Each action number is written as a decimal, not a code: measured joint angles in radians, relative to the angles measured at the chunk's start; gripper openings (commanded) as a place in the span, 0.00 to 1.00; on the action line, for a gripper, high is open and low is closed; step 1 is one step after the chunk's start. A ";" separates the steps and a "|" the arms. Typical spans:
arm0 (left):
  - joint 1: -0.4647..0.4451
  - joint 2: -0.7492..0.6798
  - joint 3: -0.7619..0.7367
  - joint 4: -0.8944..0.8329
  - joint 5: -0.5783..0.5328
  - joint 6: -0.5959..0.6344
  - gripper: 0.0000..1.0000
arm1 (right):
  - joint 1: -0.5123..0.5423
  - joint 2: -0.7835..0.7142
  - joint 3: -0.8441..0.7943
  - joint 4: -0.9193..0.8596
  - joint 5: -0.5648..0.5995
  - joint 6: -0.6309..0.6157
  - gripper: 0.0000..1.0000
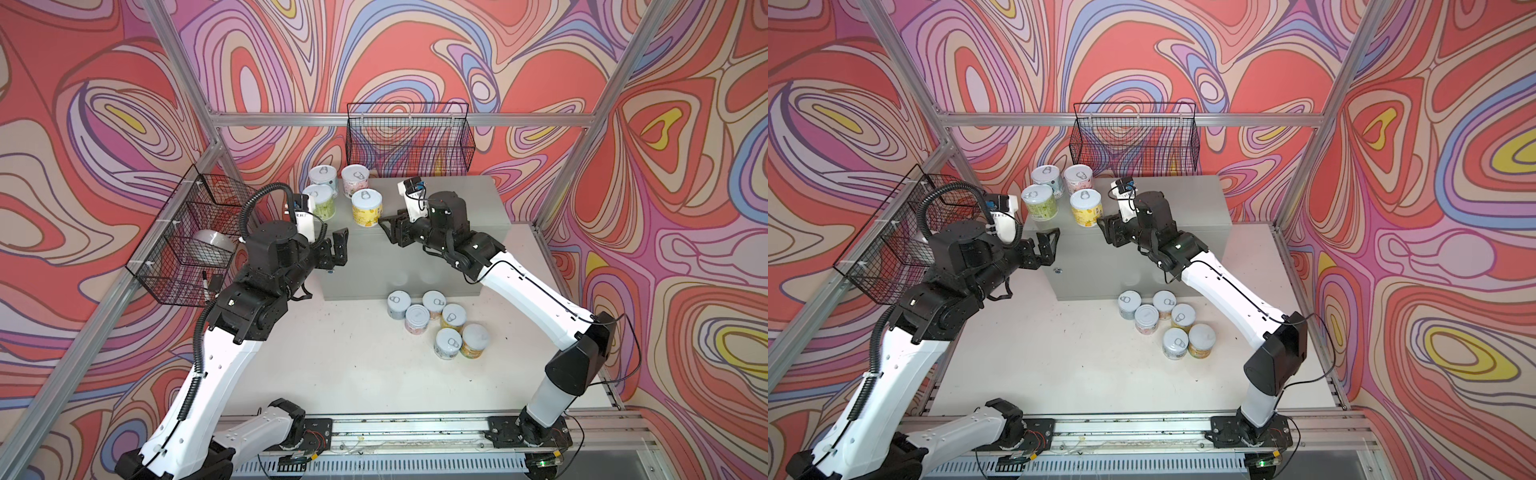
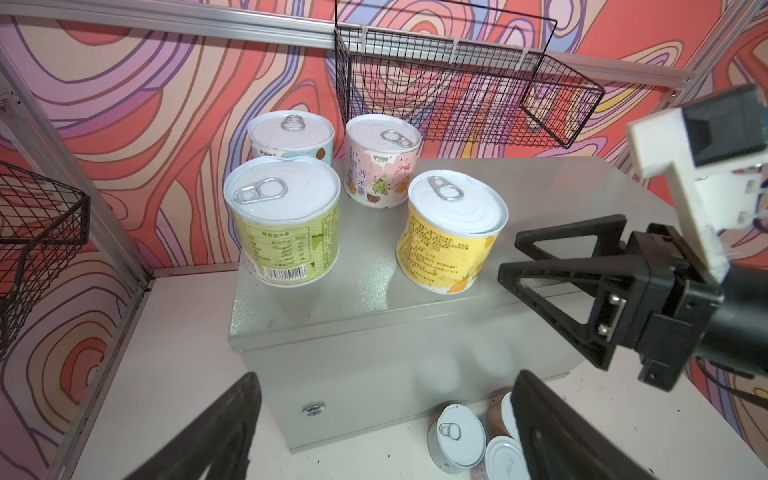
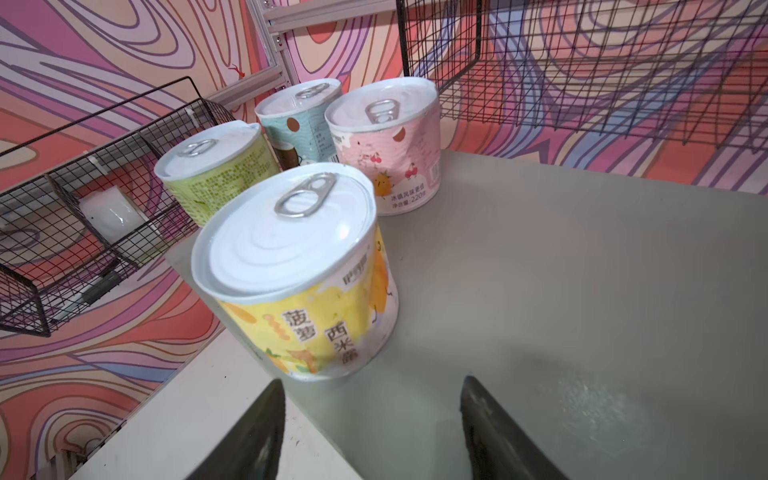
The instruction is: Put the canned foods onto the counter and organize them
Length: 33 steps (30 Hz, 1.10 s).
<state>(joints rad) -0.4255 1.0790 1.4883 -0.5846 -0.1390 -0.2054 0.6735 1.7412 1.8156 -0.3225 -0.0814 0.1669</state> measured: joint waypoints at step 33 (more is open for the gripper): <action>0.000 -0.128 -0.280 0.014 0.022 -0.084 0.92 | 0.035 0.224 0.241 0.055 -0.119 -0.023 0.70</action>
<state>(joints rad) -0.4255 0.9508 1.2079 -0.5709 -0.1169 -0.2890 0.7086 1.9648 2.0563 -0.2676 -0.2001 0.1440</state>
